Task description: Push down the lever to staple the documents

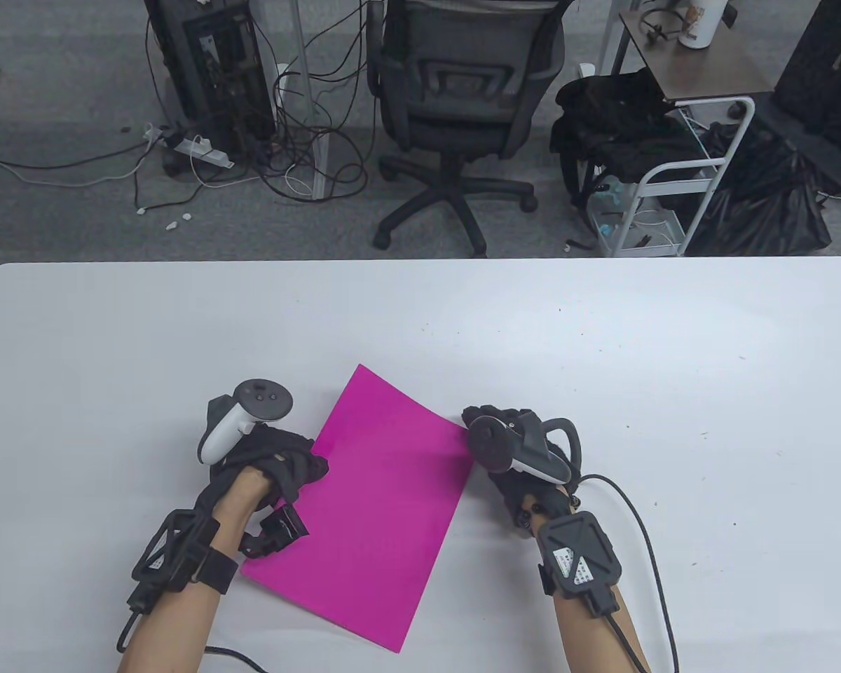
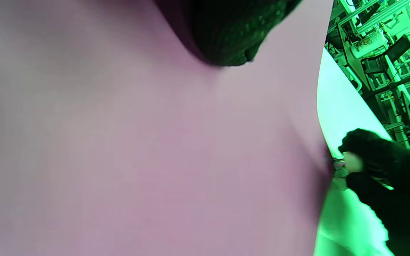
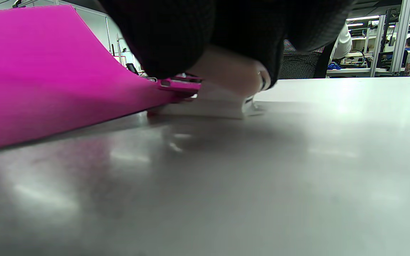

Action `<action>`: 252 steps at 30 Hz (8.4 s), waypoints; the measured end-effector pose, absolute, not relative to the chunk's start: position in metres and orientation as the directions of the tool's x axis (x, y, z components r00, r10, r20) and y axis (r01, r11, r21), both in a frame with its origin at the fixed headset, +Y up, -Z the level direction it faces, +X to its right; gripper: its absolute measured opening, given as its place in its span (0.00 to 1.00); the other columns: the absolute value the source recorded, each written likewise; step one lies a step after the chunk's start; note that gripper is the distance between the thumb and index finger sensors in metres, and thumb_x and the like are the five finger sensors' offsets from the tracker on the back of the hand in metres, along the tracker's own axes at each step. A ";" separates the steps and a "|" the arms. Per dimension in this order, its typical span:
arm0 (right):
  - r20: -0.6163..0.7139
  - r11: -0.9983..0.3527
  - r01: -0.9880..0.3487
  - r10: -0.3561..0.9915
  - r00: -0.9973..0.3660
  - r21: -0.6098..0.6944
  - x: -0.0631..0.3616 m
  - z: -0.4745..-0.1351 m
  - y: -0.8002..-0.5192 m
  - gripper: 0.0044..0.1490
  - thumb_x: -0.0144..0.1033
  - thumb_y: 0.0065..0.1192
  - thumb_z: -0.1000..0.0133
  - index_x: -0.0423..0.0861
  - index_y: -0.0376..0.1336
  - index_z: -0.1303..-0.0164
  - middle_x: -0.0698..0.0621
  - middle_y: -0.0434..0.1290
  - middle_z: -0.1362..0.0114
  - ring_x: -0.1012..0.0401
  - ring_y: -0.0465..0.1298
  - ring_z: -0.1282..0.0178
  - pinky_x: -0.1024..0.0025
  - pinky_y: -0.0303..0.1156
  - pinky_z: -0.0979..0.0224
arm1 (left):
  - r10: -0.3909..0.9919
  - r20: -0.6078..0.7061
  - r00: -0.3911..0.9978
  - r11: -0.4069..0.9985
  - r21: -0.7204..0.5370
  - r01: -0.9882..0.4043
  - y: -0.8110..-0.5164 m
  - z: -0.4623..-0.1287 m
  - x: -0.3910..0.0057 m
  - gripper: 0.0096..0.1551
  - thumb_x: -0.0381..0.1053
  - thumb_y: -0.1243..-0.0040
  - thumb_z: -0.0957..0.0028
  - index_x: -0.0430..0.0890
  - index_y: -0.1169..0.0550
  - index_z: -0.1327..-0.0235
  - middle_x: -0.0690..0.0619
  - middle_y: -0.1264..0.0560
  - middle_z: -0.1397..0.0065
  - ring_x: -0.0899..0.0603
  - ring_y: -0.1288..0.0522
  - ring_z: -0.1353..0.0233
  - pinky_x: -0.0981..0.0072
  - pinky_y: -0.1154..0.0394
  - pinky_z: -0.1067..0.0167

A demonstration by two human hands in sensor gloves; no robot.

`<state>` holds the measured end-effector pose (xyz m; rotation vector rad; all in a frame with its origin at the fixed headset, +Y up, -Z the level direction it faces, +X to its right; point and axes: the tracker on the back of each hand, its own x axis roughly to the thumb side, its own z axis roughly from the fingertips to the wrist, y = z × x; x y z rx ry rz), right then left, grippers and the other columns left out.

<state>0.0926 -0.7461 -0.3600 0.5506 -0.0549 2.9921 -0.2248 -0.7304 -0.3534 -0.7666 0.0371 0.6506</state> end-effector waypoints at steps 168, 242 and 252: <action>-0.107 -0.962 0.144 -0.172 -0.979 0.231 0.064 -0.405 -0.756 0.49 0.48 0.33 0.40 0.30 0.36 0.17 0.24 0.43 0.17 0.24 0.44 0.20 0.23 0.45 0.24 | 0.454 -0.100 0.886 0.739 -0.512 -0.437 -0.749 -0.346 -0.212 0.21 0.43 0.39 0.40 0.39 0.18 0.36 0.43 0.14 0.41 0.41 0.14 0.45 0.42 0.18 0.48; -0.083 -0.954 0.209 -0.231 -0.969 0.216 0.065 -0.414 -0.752 0.49 0.48 0.35 0.41 0.30 0.36 0.17 0.25 0.44 0.17 0.25 0.47 0.20 0.24 0.48 0.24 | 0.569 -0.202 0.797 0.585 -0.582 -0.565 -0.714 -0.342 -0.241 0.22 0.43 0.38 0.39 0.37 0.18 0.36 0.41 0.13 0.43 0.40 0.12 0.49 0.42 0.16 0.51; -0.093 -0.959 0.197 -0.220 -0.971 0.204 0.069 -0.413 -0.748 0.50 0.49 0.34 0.41 0.30 0.36 0.17 0.25 0.44 0.17 0.25 0.47 0.20 0.25 0.48 0.24 | 0.624 -0.233 0.746 0.611 -0.449 -0.652 -0.668 -0.331 -0.278 0.22 0.42 0.38 0.39 0.35 0.18 0.36 0.40 0.12 0.44 0.40 0.12 0.51 0.42 0.16 0.53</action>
